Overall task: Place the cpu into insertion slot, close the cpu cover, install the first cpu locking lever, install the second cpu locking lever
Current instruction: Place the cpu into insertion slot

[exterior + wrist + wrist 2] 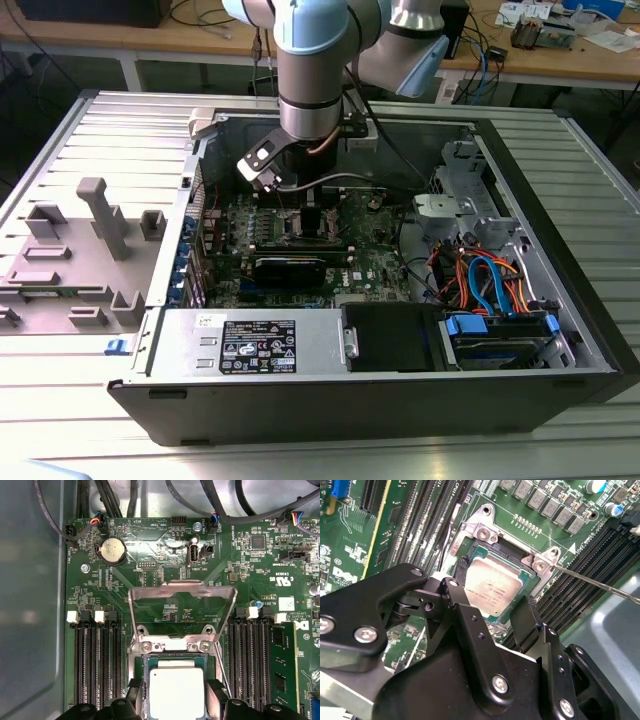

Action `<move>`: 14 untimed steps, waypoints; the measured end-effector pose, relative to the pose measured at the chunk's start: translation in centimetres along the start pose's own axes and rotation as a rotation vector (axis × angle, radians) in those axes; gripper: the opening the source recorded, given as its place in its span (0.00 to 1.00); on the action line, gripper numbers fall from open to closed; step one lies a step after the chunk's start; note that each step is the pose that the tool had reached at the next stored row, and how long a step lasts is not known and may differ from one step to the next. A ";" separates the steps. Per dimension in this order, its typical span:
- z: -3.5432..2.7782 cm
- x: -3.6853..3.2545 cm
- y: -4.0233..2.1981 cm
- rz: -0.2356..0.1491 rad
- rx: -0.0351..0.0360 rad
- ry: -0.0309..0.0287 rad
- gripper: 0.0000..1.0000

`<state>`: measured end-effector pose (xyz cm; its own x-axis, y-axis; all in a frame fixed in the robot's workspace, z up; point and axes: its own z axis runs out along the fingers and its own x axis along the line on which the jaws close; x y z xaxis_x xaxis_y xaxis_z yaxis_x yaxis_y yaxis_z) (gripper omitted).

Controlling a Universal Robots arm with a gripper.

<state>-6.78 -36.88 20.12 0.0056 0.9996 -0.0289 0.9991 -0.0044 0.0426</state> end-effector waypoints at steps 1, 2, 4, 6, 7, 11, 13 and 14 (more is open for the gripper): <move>0.03 0.01 0.00 0.000 -0.0001 0.0042 0.62; 0.02 -0.01 0.00 0.000 0.0000 0.0042 0.62; 0.01 -0.04 0.00 0.000 -0.0001 0.0043 0.62; -0.50 -0.05 0.02 0.000 -0.0003 0.0042 0.62; -0.72 -0.06 0.02 0.000 -0.0002 0.0040 0.62; -1.84 -0.06 0.09 0.000 0.0000 -0.0129 0.62; -1.84 -0.05 0.14 -0.003 0.0034 -0.0358 0.47; -1.84 -0.04 0.16 -0.006 0.0050 -0.0404 0.41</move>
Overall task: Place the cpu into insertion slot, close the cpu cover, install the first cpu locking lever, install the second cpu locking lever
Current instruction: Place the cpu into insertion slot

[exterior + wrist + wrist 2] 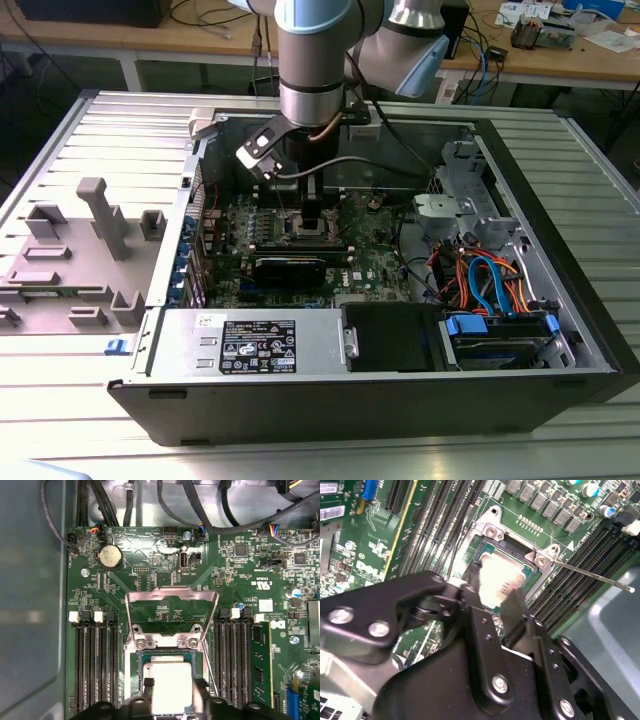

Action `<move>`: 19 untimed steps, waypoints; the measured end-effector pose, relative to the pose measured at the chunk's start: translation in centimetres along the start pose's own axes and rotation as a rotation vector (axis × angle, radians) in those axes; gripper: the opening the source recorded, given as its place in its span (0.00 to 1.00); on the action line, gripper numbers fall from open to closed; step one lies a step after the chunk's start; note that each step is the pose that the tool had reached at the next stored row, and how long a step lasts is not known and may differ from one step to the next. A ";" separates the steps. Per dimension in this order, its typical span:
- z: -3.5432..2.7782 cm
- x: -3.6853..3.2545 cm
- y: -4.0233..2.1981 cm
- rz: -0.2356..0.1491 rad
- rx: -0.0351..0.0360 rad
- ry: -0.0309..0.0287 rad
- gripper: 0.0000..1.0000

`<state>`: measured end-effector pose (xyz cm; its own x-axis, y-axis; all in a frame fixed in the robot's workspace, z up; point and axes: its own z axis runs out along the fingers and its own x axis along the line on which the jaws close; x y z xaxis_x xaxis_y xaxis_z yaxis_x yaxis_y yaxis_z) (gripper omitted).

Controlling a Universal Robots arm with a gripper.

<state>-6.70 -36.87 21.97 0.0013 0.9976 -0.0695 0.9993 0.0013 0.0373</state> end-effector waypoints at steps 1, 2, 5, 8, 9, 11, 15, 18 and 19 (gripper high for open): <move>-0.01 0.00 0.00 -0.006 0.0007 -0.0022 0.35; -0.01 -0.01 0.01 -0.022 -0.0001 -0.0034 0.29; 0.01 0.01 0.02 -0.072 -0.0039 -0.0029 0.11; -0.13 -0.01 0.01 -0.084 -0.0044 -0.0031 0.11; -0.35 -0.03 0.02 -0.084 -0.0046 -0.0030 0.11; -0.81 -0.06 0.04 -0.084 -0.0046 -0.0031 0.11; -1.87 -0.13 0.08 -0.084 -0.0046 -0.0033 0.11; -2.68 -0.19 0.11 -0.084 -0.0046 -0.0037 0.11; -3.05 -0.21 0.12 -0.084 -0.0046 -0.0037 0.11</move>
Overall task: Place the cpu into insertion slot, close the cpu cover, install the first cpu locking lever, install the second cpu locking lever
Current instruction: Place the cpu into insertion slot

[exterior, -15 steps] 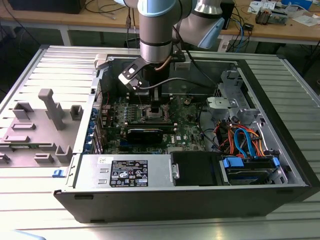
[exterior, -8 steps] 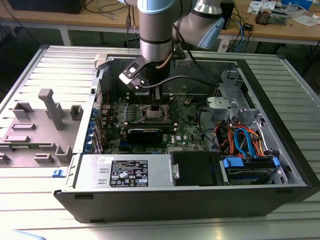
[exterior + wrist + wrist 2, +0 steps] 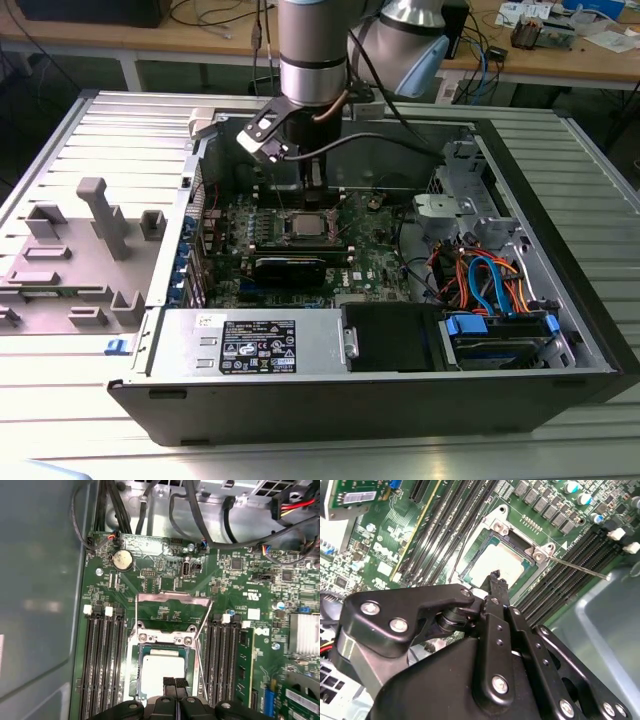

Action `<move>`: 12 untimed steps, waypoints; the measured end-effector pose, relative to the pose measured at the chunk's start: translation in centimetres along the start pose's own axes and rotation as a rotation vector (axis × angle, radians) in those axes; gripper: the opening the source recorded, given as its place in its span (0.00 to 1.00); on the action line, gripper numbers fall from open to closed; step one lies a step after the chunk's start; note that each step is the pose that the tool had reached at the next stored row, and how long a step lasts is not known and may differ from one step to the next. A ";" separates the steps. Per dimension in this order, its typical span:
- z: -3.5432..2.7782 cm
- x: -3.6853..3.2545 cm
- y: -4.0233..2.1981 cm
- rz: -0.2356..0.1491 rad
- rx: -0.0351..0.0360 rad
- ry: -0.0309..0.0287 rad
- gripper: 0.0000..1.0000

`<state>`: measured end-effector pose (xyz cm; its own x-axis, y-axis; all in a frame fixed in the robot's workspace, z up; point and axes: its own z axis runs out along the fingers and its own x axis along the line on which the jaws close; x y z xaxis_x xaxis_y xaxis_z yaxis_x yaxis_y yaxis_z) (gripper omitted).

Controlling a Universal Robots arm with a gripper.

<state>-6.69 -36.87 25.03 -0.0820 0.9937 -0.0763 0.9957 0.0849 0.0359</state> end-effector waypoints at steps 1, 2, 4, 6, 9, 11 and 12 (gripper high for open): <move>-0.24 -0.02 0.01 0.000 0.0000 -0.0001 0.11; -0.50 -0.04 0.02 0.000 0.0001 -0.0002 0.11; -1.08 -0.08 0.04 0.000 0.0000 -0.0002 0.11; -1.88 -0.14 0.07 0.000 0.0001 -0.0004 0.11; -2.84 -0.22 0.11 0.000 0.0000 -0.0002 0.11; -2.97 -0.23 0.11 0.000 0.0000 -0.0002 0.11; -2.97 -0.23 0.11 0.000 -0.0001 -0.0001 0.11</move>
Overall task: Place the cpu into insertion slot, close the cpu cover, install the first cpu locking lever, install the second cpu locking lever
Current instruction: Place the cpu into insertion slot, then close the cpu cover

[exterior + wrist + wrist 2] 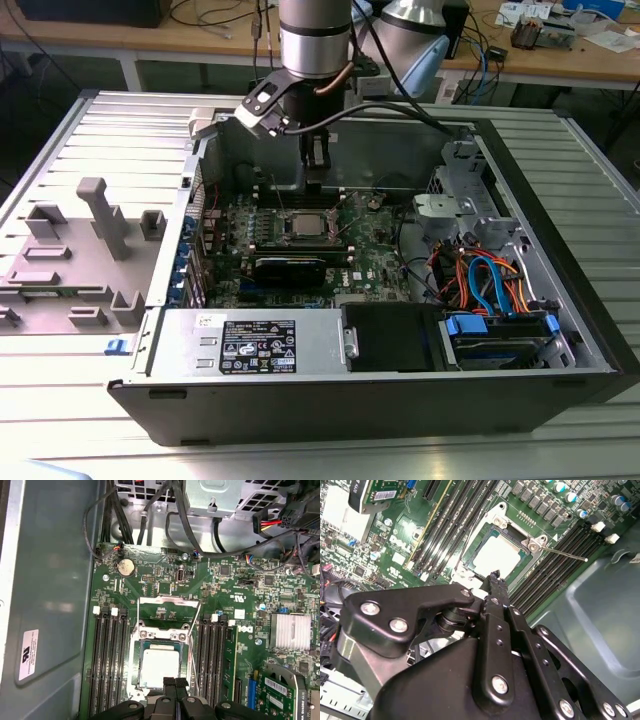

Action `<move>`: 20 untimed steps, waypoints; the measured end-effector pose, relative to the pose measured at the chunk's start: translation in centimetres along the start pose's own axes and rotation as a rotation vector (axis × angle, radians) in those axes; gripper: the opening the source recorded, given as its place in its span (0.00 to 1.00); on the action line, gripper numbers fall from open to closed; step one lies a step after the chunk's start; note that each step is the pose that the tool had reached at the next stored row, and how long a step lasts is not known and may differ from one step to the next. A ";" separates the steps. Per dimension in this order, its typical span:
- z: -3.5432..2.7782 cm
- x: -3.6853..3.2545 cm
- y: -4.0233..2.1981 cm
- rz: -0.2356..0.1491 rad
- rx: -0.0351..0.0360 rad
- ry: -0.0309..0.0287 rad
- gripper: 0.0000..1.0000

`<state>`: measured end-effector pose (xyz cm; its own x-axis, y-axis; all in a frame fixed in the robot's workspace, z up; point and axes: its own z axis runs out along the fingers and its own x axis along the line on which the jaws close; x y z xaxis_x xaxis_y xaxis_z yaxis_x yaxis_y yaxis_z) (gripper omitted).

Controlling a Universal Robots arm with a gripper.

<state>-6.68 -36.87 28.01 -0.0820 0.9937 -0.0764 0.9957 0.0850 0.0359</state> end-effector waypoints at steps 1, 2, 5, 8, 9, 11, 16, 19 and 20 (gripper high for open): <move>-0.03 0.00 0.00 0.000 0.0001 -0.0001 0.11; -0.05 -0.01 0.00 0.000 0.0002 -0.0002 0.11; -0.07 -0.02 0.06 0.000 0.0002 -0.0003 0.11; -0.05 -0.04 0.13 0.000 0.0001 -0.0002 0.11; -0.05 -0.06 0.17 0.000 0.0001 -0.0002 0.11; -0.04 -0.12 0.34 0.000 0.0002 -0.0002 0.11; -0.01 -0.23 0.83 0.000 0.0001 -0.0002 0.11; 0.02 -0.30 1.49 0.000 0.0002 -0.0002 0.11; 0.02 -0.32 1.66 0.000 0.0003 -0.0002 0.11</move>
<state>-5.00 -37.05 28.07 -0.0821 0.9937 -0.0766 0.9957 0.0850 0.0356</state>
